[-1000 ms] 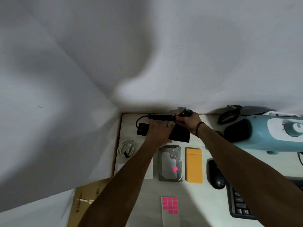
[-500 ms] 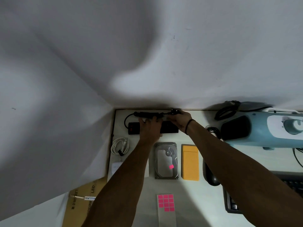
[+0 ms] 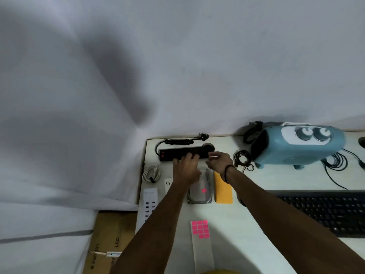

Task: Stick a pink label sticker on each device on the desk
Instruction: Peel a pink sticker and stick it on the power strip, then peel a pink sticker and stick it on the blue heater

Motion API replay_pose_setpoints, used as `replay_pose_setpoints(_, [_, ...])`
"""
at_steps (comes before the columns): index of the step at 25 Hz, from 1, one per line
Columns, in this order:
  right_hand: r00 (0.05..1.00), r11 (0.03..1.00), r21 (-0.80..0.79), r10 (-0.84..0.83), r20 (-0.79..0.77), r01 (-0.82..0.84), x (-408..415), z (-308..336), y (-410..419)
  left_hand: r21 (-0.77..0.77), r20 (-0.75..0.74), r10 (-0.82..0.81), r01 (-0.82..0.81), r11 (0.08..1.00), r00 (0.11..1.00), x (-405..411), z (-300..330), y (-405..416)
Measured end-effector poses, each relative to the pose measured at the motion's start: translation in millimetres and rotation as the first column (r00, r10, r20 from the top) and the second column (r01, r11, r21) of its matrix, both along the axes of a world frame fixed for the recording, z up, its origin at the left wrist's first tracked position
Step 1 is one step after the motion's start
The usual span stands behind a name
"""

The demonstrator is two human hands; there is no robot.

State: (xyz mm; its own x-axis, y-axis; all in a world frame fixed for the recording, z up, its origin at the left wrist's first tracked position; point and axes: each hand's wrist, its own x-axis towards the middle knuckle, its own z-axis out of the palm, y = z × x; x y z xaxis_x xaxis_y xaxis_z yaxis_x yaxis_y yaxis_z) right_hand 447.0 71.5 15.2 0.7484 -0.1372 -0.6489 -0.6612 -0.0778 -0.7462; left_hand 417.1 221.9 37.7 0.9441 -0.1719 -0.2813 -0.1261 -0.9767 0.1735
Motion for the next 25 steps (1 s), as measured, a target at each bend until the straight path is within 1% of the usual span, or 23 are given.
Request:
replay_pose_setpoints(2, [0.999,0.998,-0.035,0.054,0.007,-0.053,-37,10,0,-0.022,-0.006,0.012,-0.012,1.000,1.000,-33,4,3])
replay_pose_setpoints(5, [0.985,0.979,-0.112,0.174,0.016,-0.171,-93,17,3,-0.096,-0.081,0.084,-0.092,0.991,0.993,-83,-2,9])
replay_pose_setpoints(7, [0.951,0.928,-0.222,0.309,0.001,-0.301,-135,15,5,-0.189,-0.170,0.192,-0.223,0.956,0.967,-122,-17,16])
replay_pose_setpoints(8, [0.919,0.880,-0.286,0.393,-0.013,-0.380,-157,9,5,-0.227,-0.225,0.266,-0.316,0.921,0.937,-143,-26,19])
replay_pose_setpoints(10, [0.820,0.739,-0.399,0.568,-0.063,-0.543,-198,-5,7,-0.262,-0.340,0.415,-0.509,0.820,0.844,-179,-42,25])
replay_pose_setpoints(11, [0.752,0.656,-0.422,0.651,-0.103,-0.625,-218,-13,7,-0.266,-0.393,0.474,-0.590,0.762,0.788,-194,-48,26])
replay_pose_setpoints(12, [0.668,0.559,-0.432,0.729,-0.150,-0.707,-235,-20,7,-0.265,-0.439,0.520,-0.659,0.704,0.732,-206,-53,27])
replay_pose_setpoints(14, [0.447,0.304,-0.438,0.852,-0.272,-0.846,-262,-33,5,-0.256,-0.530,0.567,-0.757,0.601,0.630,-223,-60,24])
replay_pose_setpoints(15, [0.345,0.180,-0.444,0.881,-0.325,-0.878,-272,-37,3,-0.247,-0.567,0.572,-0.784,0.569,0.593,-230,-63,21])
replay_pose_setpoints(16, [0.273,0.084,-0.461,0.891,-0.362,-0.884,-277,-38,2,-0.236,-0.593,0.576,-0.805,0.544,0.563,-234,-66,19])
replay_pose_setpoints(18, [0.203,-0.030,-0.512,0.897,-0.393,-0.858,-281,-37,1,-0.231,-0.618,0.585,-0.832,0.504,0.525,-236,-68,11])
replay_pose_setpoints(20, [0.169,-0.085,-0.533,0.896,-0.410,-0.842,-279,-36,2,-0.233,-0.638,0.583,-0.848,0.476,0.503,-234,-68,4])
replay_pose_setpoints(21, [0.164,-0.093,-0.530,0.894,-0.417,-0.843,-278,-36,2,-0.237,-0.651,0.574,-0.851,0.468,0.497,-233,-69,1])
replay_pose_setpoints(24, [0.176,-0.063,-0.513,0.898,-0.404,-0.856,-274,-36,1,-0.249,-0.665,0.561,-0.855,0.456,0.493,-235,-69,-6])
replay_pose_setpoints(25, [0.214,-0.012,-0.514,0.901,-0.378,-0.858,-272,-35,0,-0.254,-0.663,0.564,-0.857,0.449,0.492,-236,-69,-7])
